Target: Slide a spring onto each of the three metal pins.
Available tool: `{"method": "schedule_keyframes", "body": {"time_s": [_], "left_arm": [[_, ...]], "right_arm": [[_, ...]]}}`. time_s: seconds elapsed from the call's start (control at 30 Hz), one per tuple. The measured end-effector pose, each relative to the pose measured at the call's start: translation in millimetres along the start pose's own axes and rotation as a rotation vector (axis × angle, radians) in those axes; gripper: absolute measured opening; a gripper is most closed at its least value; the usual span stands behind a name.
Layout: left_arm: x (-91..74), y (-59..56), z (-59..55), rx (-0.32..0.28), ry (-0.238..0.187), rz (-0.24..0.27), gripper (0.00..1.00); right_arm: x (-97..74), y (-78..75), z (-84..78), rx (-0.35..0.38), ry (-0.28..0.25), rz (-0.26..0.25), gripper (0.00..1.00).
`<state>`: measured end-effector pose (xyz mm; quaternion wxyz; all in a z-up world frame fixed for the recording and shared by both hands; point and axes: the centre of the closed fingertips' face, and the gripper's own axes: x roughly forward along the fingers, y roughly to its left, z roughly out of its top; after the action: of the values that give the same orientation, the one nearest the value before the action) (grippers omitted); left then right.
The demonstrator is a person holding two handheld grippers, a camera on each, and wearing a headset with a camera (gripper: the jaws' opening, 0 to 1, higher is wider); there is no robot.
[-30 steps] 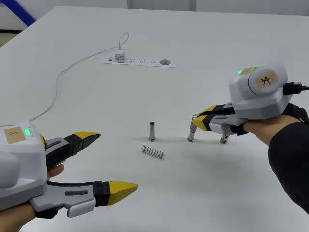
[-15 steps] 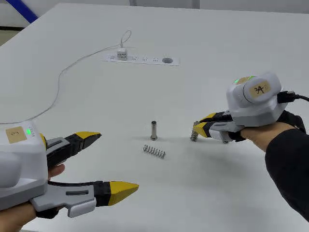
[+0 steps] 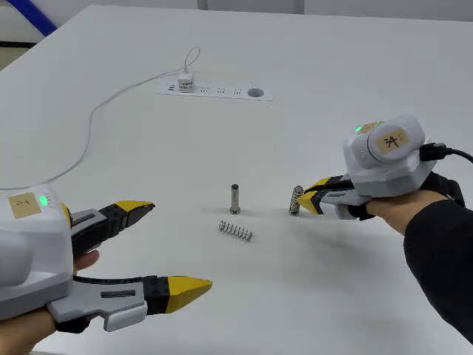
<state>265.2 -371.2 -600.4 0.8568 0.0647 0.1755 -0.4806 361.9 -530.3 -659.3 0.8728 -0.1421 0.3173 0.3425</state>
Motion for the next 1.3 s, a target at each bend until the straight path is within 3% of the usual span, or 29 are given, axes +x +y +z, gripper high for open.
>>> {"method": "schedule_keyframes", "body": {"time_s": [0.23,0.53,1.07,1.3], "left_arm": [[-0.1,-0.4,2.1,0.003,-0.007,0.0,0.83],[-0.2,-1.7,3.3,0.008,-0.014,-0.003,0.83],[0.1,-2.5,1.9,0.006,-0.01,-0.002,0.83],[-0.2,-1.9,1.4,0.003,-0.007,0.0,0.83]], "right_arm": [[-7.5,7.8,-3.3,-0.006,0.005,0.005,0.11],[-4.9,31.5,-1.2,-0.043,0.009,0.051,0.11],[28.5,81.5,22.3,-0.16,0.034,0.175,0.13],[45.1,95.7,28.6,-0.197,0.049,0.212,0.14]]}}
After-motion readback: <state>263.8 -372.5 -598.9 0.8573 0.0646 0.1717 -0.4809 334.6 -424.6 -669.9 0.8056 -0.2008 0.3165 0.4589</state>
